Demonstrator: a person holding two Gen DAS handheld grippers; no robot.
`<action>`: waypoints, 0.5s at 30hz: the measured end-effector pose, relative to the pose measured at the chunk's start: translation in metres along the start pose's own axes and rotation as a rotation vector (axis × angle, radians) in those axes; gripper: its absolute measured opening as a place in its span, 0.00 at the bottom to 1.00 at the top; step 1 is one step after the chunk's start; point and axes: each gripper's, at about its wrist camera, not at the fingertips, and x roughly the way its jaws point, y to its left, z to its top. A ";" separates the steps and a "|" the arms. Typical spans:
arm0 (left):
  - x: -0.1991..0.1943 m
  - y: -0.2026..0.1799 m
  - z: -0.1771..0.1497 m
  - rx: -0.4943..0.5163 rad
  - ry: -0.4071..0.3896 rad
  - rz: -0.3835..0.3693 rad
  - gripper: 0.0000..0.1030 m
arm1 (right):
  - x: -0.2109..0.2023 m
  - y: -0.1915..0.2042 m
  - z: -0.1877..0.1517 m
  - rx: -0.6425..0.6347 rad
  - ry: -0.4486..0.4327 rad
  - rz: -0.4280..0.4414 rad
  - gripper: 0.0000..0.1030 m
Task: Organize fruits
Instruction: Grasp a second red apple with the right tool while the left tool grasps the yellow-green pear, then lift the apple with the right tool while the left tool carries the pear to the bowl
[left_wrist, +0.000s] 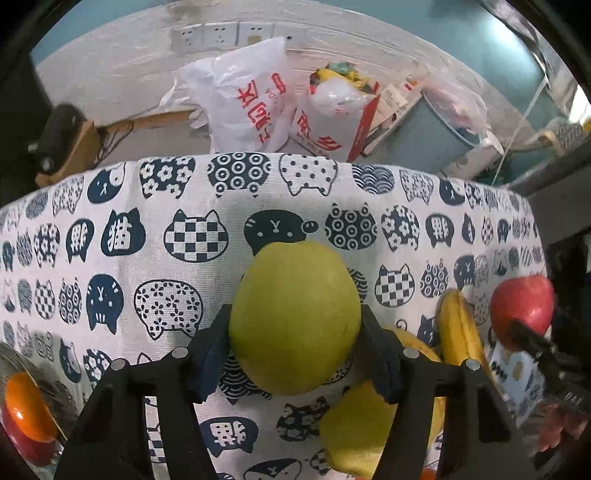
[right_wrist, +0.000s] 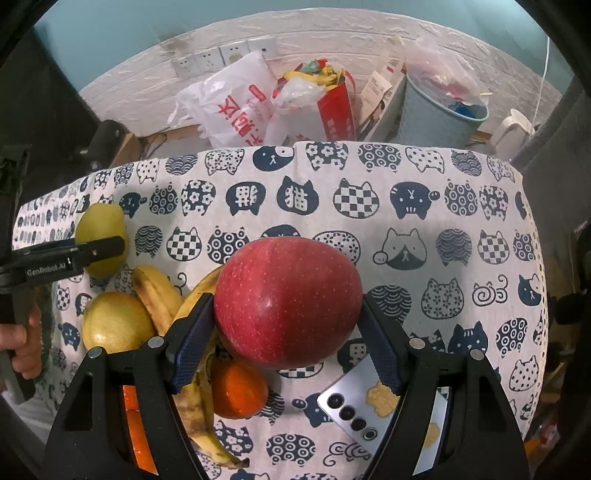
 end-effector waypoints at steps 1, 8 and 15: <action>0.000 -0.002 -0.001 0.012 -0.005 0.008 0.64 | 0.000 0.001 0.000 -0.003 -0.001 0.000 0.75; -0.006 -0.004 -0.011 0.030 0.005 0.033 0.64 | -0.008 0.009 0.002 -0.022 -0.026 -0.003 0.75; -0.035 -0.004 -0.021 0.048 -0.059 0.055 0.64 | -0.023 0.021 0.005 -0.048 -0.060 -0.007 0.75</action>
